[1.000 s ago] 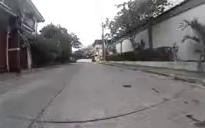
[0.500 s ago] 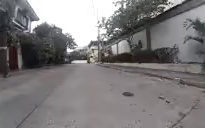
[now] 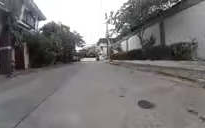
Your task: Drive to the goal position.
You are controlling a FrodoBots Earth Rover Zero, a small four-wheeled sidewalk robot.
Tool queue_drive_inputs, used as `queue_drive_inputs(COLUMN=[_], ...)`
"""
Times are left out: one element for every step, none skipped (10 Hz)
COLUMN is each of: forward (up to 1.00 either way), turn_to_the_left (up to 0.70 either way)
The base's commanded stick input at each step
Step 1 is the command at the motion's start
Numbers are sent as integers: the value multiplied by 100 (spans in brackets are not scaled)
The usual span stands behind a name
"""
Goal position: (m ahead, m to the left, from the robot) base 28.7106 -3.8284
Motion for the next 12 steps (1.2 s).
queue_drive_inputs(forward=[100, 100, 100, 100, 100, 100, 100, 100, 100, 100, 100, 100], turn_to_the_left=[23, 10, -17, -17, -17, -17, -17, -17, -17, -17, -17, -17])
